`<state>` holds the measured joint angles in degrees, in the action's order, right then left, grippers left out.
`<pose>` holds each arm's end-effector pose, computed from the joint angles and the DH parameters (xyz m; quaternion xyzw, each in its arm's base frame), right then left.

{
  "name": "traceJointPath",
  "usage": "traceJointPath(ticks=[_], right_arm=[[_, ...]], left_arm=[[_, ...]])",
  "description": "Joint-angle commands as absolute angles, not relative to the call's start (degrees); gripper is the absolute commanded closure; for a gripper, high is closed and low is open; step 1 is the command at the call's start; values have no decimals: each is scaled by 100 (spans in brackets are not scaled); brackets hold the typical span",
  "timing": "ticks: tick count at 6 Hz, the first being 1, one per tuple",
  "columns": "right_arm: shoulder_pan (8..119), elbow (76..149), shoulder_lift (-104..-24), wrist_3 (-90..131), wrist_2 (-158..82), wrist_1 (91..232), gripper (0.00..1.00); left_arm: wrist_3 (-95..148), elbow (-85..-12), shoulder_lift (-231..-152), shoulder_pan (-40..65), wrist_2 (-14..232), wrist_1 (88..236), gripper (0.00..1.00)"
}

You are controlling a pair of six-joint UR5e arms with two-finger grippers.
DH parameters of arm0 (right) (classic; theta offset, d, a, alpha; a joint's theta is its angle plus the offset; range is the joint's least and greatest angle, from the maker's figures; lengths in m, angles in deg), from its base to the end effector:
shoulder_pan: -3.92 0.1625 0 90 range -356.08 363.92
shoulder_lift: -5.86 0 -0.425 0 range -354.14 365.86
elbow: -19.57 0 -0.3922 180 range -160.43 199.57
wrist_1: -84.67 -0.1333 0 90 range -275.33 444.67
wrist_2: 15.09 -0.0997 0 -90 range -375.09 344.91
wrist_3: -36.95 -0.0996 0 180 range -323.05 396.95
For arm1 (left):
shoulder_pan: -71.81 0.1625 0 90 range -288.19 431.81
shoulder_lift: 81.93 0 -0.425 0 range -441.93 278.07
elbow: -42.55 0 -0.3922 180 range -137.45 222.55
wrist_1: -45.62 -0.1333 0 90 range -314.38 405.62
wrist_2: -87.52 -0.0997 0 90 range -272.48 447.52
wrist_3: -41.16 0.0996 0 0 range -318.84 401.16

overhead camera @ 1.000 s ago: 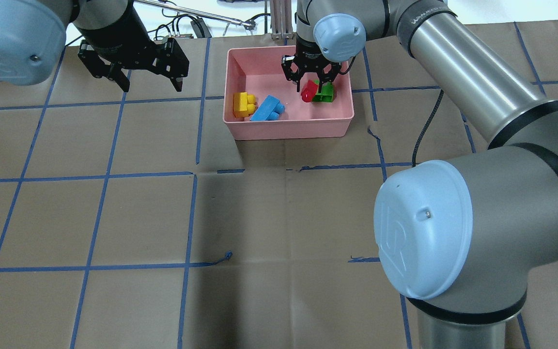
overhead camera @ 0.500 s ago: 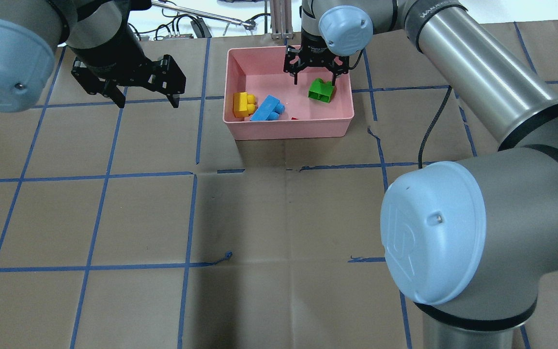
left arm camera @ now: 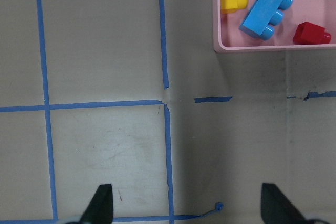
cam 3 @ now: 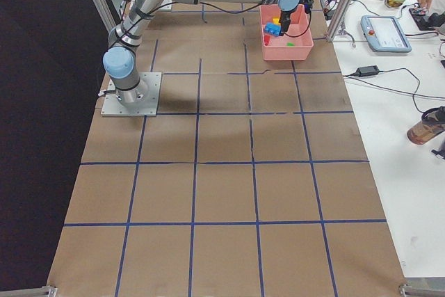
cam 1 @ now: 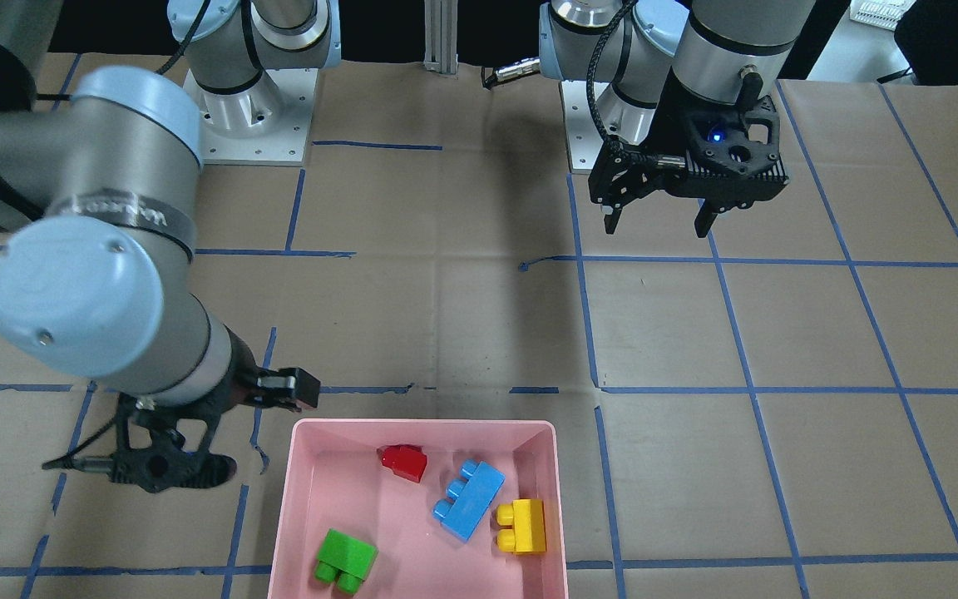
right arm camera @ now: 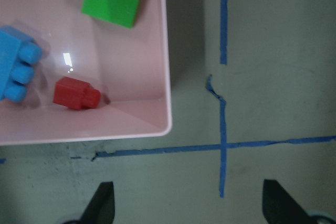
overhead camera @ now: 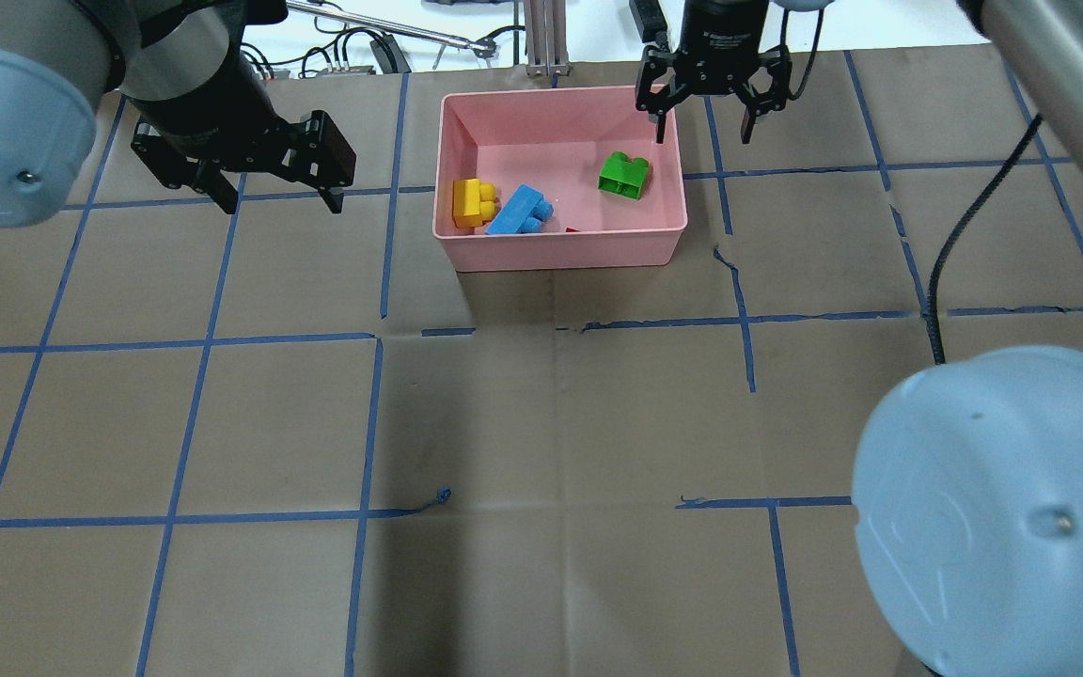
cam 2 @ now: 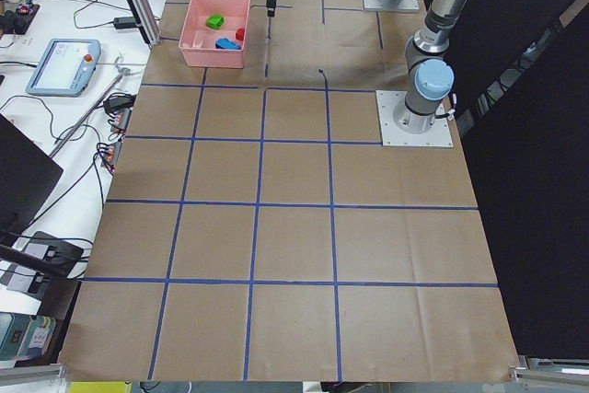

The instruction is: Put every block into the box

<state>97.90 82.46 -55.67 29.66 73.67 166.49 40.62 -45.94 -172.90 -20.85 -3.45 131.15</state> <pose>0.1821 -0.6655 0.4121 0.0297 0.9960 0.0838 0.0026 -0.1550 -0.5007 0.5006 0.0181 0.9988 -0.0439 0.0072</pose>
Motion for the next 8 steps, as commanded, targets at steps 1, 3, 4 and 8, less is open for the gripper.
traceJointPath(ticks=[1,3,4,8], right_arm=[[9437,9700,-7017,3264,7341,16411,2],[9409,11329,-8443,3273,7385,17548,0],[9427,11152,-8510,3256,7550,17590,0],[9444,10808,-8344,3177,7552,16977,0]], left_arm=[[4063,-4595,-17290,-2074,-345,13114,1],[4063,-4595,-17281,-2074,-345,13114,1],[4063,-4595,-17281,-2074,-345,13114,1],[4063,-4604,-17281,-2074,-345,13114,1]])
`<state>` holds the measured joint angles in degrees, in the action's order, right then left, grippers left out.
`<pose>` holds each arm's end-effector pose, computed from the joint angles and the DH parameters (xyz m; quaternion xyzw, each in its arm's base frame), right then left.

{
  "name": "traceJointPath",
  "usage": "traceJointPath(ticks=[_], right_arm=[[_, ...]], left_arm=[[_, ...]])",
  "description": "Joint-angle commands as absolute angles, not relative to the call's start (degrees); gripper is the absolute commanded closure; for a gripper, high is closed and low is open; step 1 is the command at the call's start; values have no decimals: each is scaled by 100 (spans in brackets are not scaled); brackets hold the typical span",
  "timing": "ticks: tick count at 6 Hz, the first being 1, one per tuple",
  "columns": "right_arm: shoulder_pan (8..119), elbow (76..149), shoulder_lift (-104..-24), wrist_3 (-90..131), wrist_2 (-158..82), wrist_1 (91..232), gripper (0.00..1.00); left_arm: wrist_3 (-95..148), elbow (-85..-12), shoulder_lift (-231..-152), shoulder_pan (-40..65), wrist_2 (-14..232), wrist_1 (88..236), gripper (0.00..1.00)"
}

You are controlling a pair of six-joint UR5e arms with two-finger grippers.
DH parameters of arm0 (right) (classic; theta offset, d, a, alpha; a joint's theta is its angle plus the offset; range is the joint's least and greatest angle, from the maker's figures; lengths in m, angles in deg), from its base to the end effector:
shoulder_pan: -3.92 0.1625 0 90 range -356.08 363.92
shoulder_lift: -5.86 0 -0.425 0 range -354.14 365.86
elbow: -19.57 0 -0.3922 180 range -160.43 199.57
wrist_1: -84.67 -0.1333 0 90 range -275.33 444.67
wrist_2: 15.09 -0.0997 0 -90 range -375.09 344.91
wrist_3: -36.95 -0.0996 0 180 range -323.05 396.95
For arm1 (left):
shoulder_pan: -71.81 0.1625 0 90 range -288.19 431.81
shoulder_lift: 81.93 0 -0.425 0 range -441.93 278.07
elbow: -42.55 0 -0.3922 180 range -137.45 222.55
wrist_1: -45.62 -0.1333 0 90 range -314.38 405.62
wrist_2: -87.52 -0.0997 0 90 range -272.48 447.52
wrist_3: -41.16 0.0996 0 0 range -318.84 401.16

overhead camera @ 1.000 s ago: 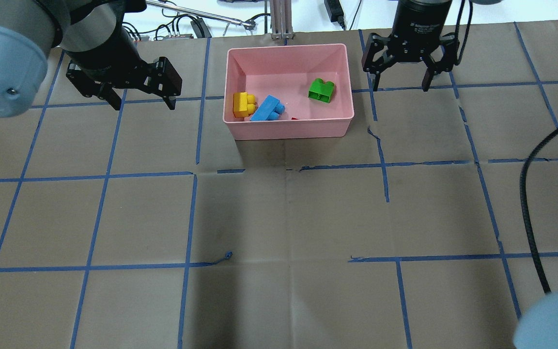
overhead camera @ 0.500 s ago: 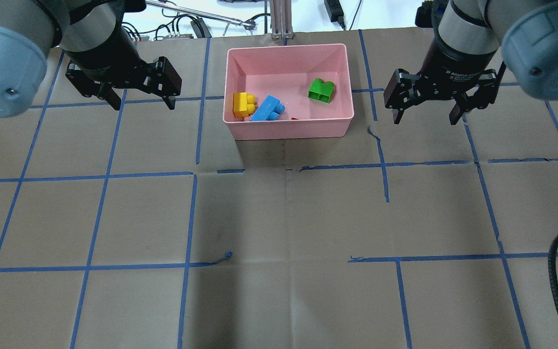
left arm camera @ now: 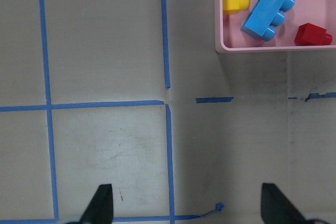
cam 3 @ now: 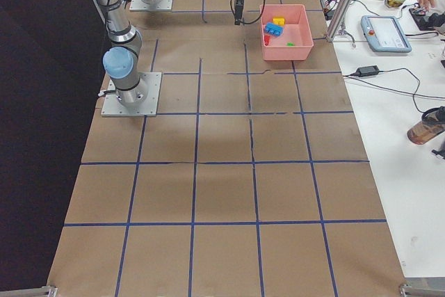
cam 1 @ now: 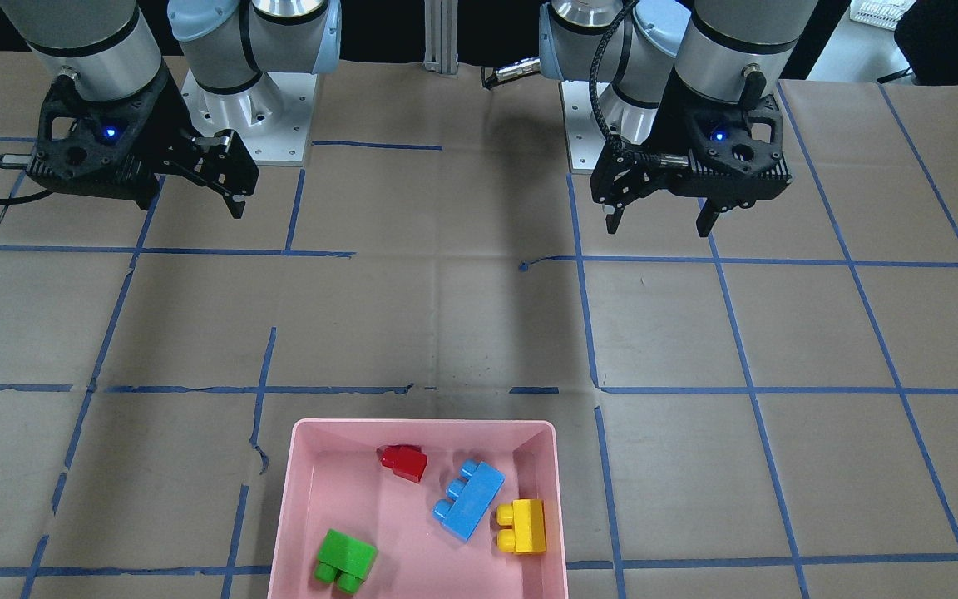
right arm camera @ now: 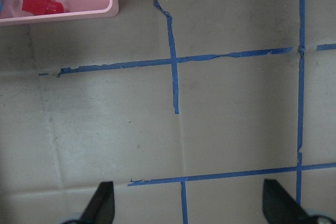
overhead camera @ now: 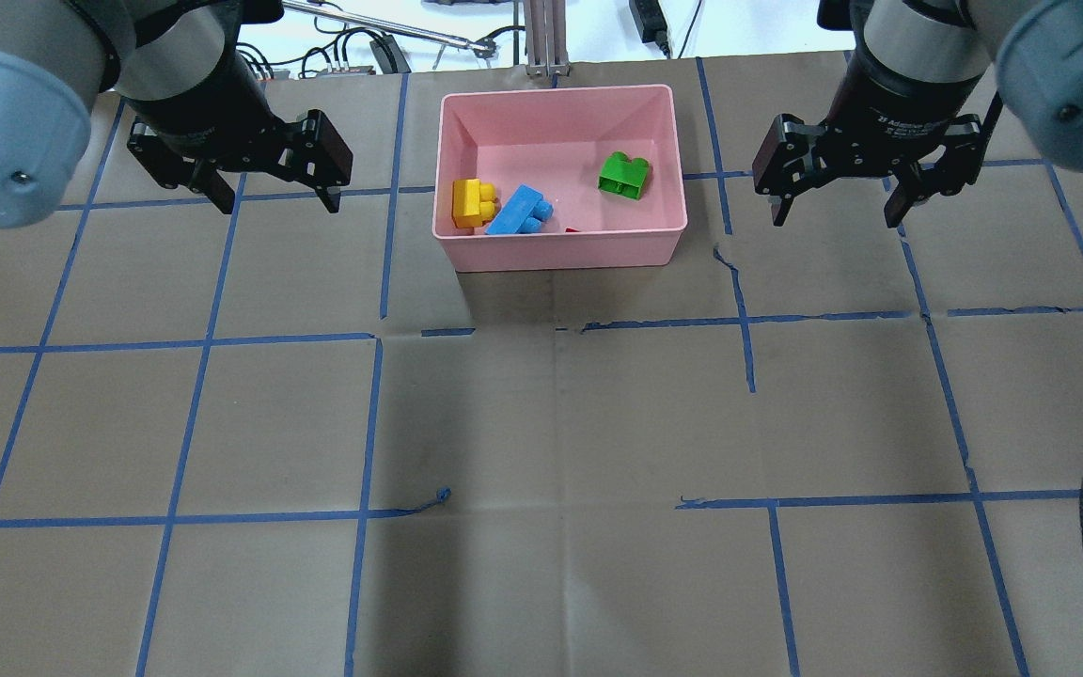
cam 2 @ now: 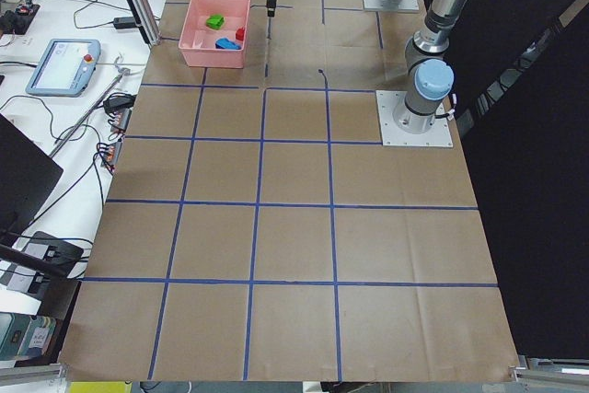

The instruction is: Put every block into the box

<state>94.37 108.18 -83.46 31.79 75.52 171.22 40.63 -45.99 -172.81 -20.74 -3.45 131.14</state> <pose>0.1361 -0.4910 0.4881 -0.0410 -0.9989 -0.0236 0.0065 -0.1540 -0.5004 0.5010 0.0172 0.9988 -0.0444 0.0073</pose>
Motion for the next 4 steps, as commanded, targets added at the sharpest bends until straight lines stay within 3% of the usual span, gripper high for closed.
traceJointPath(ticks=[1,4], right_arm=[[9445,10816,-8352,3177,7552,16923,0],[9445,10816,-8335,3177,7525,16957,0]], left_arm=[[4063,-4595,-17281,-2074,-345,13122,1],[4063,-4595,-17281,-2074,-345,13122,1]])
